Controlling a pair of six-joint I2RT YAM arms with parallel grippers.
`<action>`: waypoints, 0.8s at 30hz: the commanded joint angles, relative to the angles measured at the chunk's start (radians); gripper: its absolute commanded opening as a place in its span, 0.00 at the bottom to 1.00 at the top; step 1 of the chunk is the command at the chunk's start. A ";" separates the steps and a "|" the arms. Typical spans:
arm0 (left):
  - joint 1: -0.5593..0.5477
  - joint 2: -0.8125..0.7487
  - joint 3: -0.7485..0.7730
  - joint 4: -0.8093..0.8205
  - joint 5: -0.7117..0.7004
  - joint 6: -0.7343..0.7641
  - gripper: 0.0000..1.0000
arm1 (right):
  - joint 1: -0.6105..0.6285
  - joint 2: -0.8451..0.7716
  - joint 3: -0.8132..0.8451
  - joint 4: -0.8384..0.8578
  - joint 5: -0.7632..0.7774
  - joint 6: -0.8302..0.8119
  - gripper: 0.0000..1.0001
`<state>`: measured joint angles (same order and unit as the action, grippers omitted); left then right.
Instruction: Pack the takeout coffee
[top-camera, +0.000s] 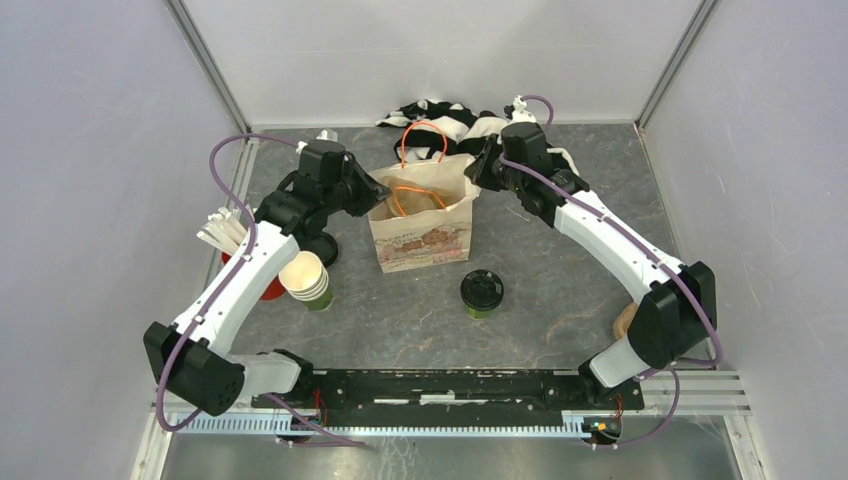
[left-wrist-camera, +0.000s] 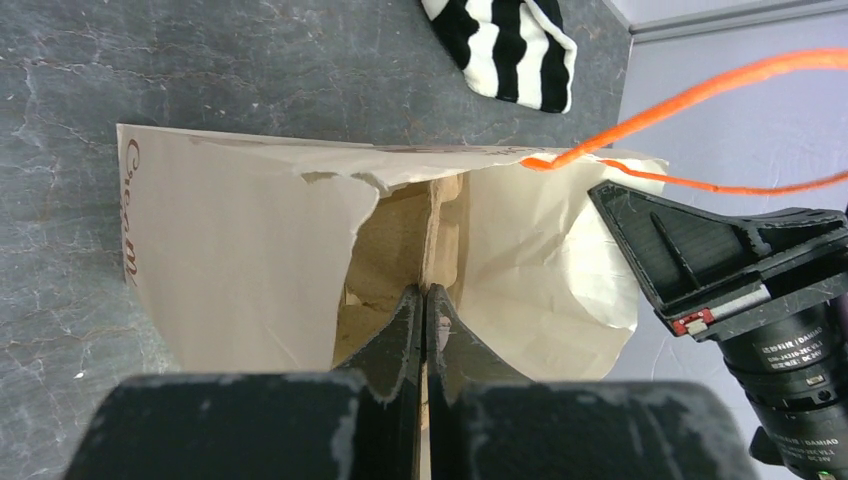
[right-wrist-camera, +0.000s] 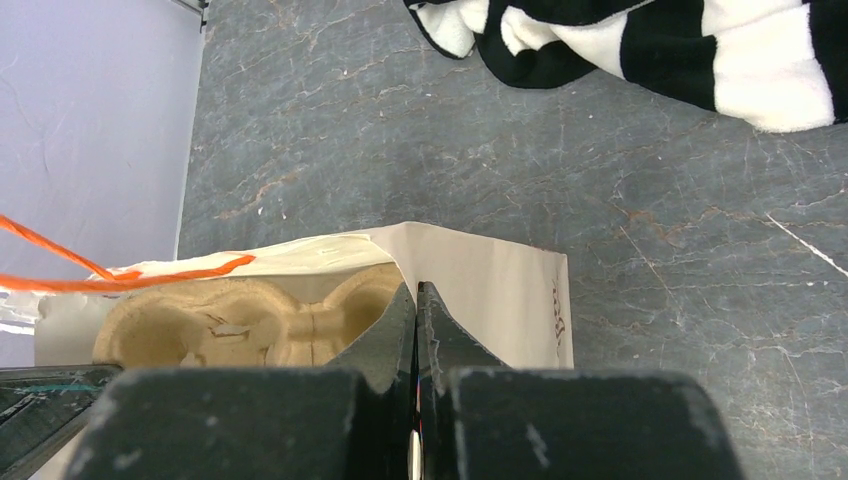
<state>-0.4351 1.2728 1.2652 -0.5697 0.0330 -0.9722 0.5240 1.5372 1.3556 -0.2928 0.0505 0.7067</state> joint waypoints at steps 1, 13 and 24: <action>0.001 -0.015 -0.013 0.042 -0.030 0.030 0.02 | 0.005 0.020 0.045 0.009 0.005 -0.003 0.00; 0.016 -0.002 -0.051 0.088 0.011 0.026 0.04 | 0.005 0.021 0.046 0.004 0.009 -0.014 0.00; 0.021 -0.008 0.332 -0.306 0.052 0.146 0.85 | 0.005 0.011 0.071 -0.046 0.021 -0.074 0.00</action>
<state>-0.4206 1.2991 1.4750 -0.7628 0.0414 -0.9066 0.5240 1.5501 1.3735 -0.3012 0.0498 0.6788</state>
